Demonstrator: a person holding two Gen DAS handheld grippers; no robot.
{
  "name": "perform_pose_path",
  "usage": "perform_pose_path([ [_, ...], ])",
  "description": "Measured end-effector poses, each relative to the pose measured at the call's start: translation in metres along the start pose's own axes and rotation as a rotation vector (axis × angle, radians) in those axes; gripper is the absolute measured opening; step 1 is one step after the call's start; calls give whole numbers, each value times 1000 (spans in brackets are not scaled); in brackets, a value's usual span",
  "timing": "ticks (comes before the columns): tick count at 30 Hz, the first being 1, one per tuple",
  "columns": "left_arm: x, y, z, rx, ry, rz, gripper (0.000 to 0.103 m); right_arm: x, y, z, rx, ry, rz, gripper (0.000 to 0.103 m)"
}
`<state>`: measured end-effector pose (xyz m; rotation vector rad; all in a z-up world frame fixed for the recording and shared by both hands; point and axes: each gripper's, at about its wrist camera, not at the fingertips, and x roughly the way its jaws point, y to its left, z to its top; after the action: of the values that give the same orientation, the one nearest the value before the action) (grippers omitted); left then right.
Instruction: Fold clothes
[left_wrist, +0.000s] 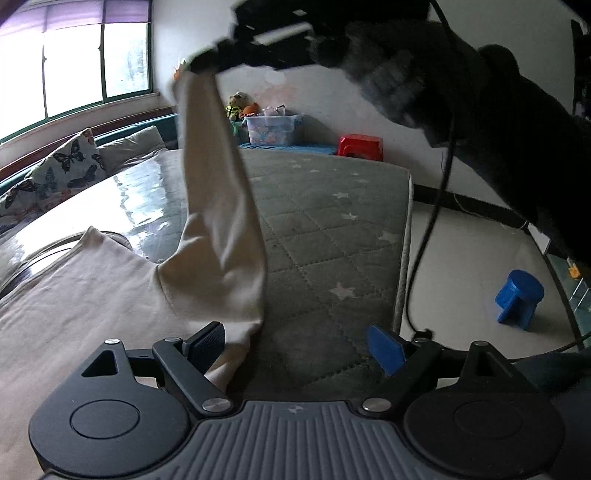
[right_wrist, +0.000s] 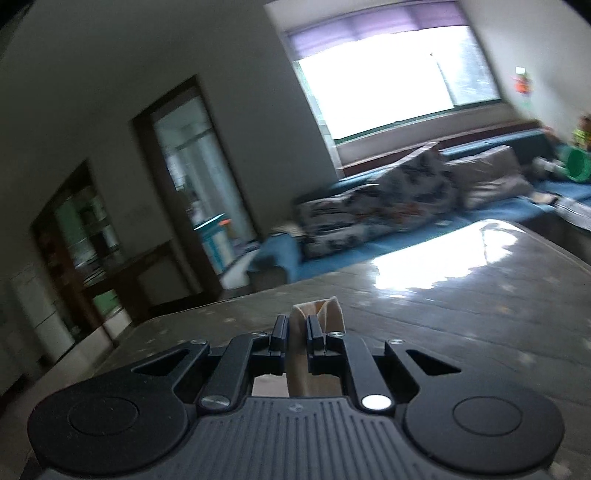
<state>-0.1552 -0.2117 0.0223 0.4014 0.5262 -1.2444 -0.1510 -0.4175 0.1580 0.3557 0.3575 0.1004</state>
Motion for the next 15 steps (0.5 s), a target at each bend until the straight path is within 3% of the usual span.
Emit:
perform_pose_path([
  [7,-55,22,-11,-51,-91,101,91,40,70,3,-140,84,154,9],
  [15,-103,56,-40,-182,-116,269,91,79,146,-34,-214,219,317,9],
])
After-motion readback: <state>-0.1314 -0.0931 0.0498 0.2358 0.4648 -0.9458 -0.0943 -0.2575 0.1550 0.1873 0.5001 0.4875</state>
